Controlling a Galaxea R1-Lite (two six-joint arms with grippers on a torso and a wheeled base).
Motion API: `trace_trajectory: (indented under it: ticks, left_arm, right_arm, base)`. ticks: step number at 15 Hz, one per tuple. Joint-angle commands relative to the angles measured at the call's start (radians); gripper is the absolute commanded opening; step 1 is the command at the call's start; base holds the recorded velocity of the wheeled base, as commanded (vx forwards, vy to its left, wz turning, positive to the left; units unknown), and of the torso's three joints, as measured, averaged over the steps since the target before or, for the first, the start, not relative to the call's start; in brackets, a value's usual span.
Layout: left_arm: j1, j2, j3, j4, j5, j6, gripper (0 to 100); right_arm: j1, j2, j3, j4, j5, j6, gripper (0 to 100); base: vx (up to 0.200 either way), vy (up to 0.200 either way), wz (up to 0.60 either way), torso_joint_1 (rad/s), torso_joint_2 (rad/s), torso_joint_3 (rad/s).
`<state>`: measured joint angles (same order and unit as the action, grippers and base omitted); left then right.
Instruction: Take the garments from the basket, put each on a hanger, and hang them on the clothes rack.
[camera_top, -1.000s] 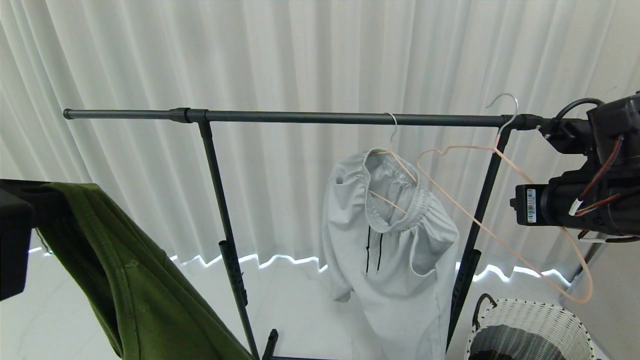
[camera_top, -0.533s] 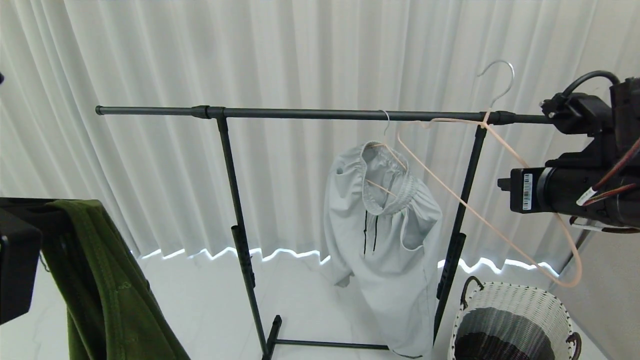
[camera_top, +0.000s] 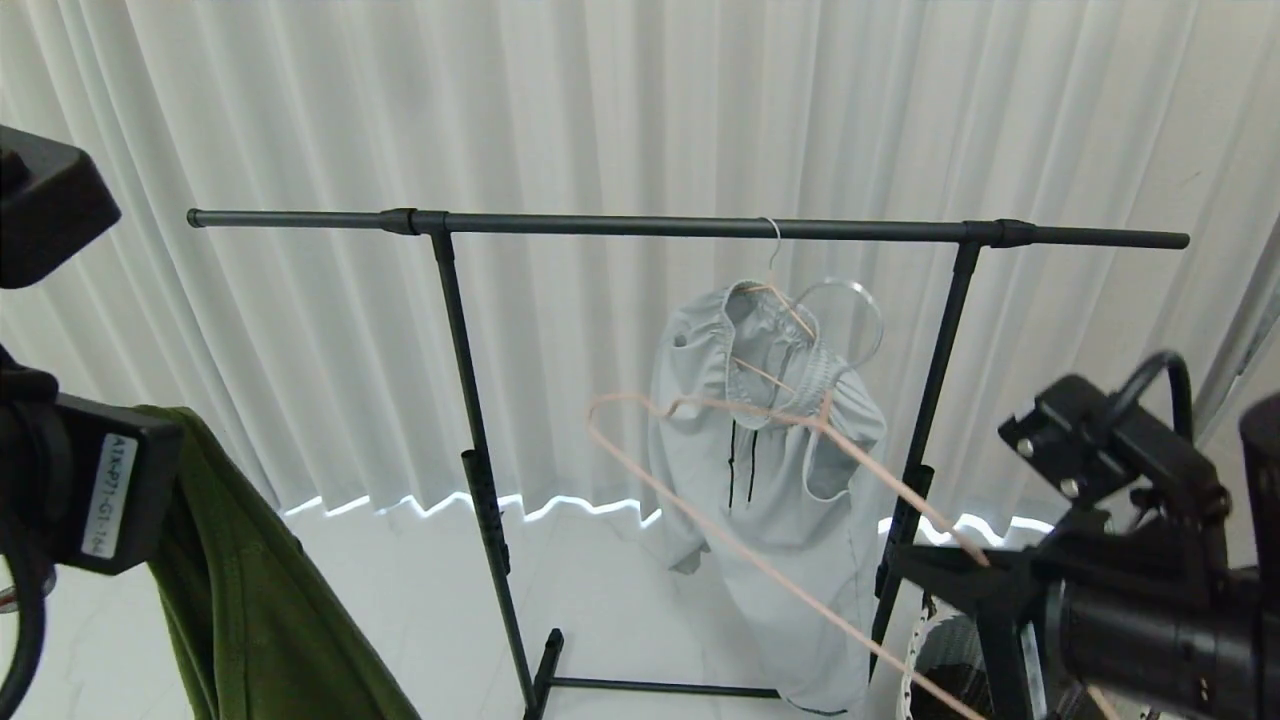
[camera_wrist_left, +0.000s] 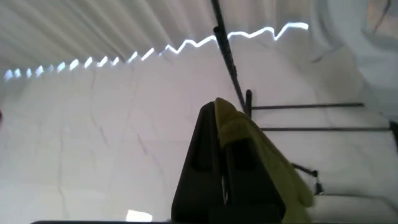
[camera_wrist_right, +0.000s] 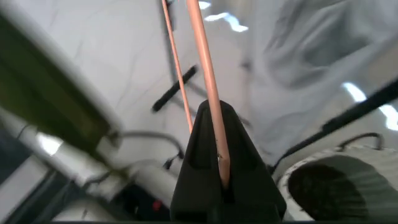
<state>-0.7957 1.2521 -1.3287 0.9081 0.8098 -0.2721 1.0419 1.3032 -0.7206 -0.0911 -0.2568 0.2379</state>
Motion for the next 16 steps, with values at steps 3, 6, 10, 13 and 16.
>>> trace_trajectory:
  ticks: [3,6,10,13,16]
  left_arm:
    - [-0.017,0.150,-0.056,0.000,0.002,-0.251,0]
    - [-0.031,0.253,-0.086,0.000,0.008,-0.424,0]
    - [-0.036,0.270,-0.076,0.002,0.017,-0.423,0]
    - [-0.039,0.237,-0.035,0.002,0.019,-0.349,0]
    - [-0.045,0.219,-0.030,-0.005,0.019,-0.345,0]
  right_arm:
    - [0.165,-0.093,0.194,-0.131,0.091,0.006,0]
    - [0.167,-0.071,0.188,-0.165,0.131,0.006,0]
    - [0.161,-0.050,0.188,-0.225,0.134,0.006,0]
    - [0.156,-0.056,0.188,-0.225,0.134,0.008,0]
    - [0.158,-0.058,0.190,-0.225,0.136,0.006,0]
  base:
    - [0.000,0.000,0.00,0.000,0.00,0.000]
    - [0.000,0.000,0.00,0.000,0.00,0.000]
    - [0.000,0.000,0.00,0.000,0.00,0.000]
    - [0.000,0.000,0.00,0.000,0.00,0.000]
    - [0.000,0.000,0.00,0.000,0.00,0.000]
